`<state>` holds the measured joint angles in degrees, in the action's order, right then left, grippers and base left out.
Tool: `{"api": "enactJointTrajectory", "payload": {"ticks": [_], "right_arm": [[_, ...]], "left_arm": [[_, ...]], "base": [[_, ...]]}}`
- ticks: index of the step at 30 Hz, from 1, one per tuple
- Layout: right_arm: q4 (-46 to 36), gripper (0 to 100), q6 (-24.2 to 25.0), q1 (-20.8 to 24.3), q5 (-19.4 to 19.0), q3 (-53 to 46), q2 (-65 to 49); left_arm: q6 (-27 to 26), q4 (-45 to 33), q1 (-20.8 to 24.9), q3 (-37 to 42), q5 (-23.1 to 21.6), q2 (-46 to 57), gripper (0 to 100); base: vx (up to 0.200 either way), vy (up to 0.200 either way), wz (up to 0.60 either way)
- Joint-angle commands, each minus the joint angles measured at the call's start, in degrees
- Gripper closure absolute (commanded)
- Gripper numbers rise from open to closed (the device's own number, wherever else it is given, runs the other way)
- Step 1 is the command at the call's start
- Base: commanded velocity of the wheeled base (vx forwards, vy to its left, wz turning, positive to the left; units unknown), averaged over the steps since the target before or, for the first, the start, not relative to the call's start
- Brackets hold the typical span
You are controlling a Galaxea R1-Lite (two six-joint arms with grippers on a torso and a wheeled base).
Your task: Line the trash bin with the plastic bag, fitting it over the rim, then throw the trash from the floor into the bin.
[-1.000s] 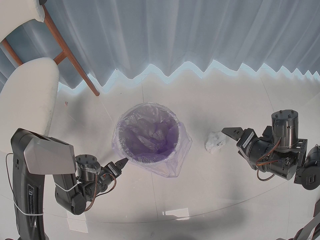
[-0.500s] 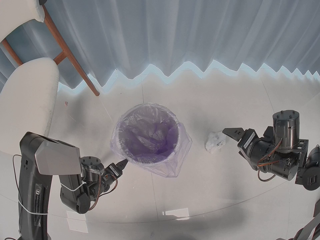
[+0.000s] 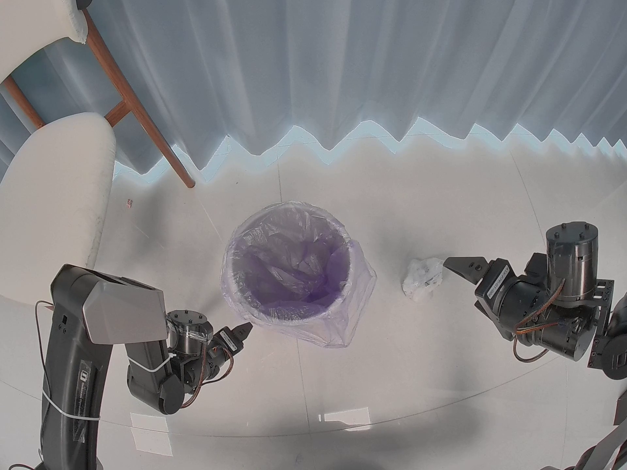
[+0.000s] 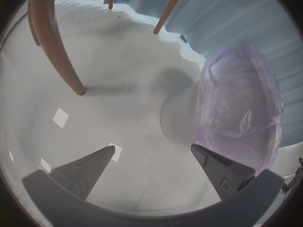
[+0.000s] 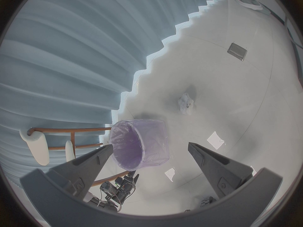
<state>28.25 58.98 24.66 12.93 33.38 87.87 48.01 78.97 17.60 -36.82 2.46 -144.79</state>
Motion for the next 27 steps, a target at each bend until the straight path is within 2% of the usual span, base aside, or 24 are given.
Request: {"api": "enactJointTrajectory", "payload": {"ticks": [1, 2, 5, 11, 19, 27], "right_arm": [[0.32, 0, 0.00, -0.05, -0.01, -1.21, -1.21], [0.32, 0, 0.00, -0.05, -0.01, -1.21, -1.21], [0.58, 0, 0.08, -0.14, -0.01, -1.21, -1.21], [0.67, 0, 0.17, -0.14, -0.01, -1.21, -1.21], [0.67, 0, 0.17, -0.05, -0.01, -1.12, -1.21], [0.23, 0, 0.08, -0.32, -0.01, -1.30, -2.44]], "left_arm": [[0.16, 0.39, 0.33, 2.54, 1.76, 1.17, 0], [0.16, 0.39, 0.33, 2.54, 1.76, 1.17, 0], [0.07, 7.78, 0.41, 11.33, 1.58, 3.64, 0], [0.68, 7.43, 1.38, 19.33, 1.32, 12.25, 0], [1.65, 7.34, 2.88, 17.22, -0.18, 14.09, 0], [1.21, 7.34, 1.47, 10.01, -1.06, 6.36, 0]], "base": [[0.000, 0.000, 0.00], [0.000, 0.000, 0.00], [0.000, 0.000, 0.00], [0.000, 0.000, 0.00], [0.000, 0.000, 0.00], [0.000, 0.000, 0.00]]}}
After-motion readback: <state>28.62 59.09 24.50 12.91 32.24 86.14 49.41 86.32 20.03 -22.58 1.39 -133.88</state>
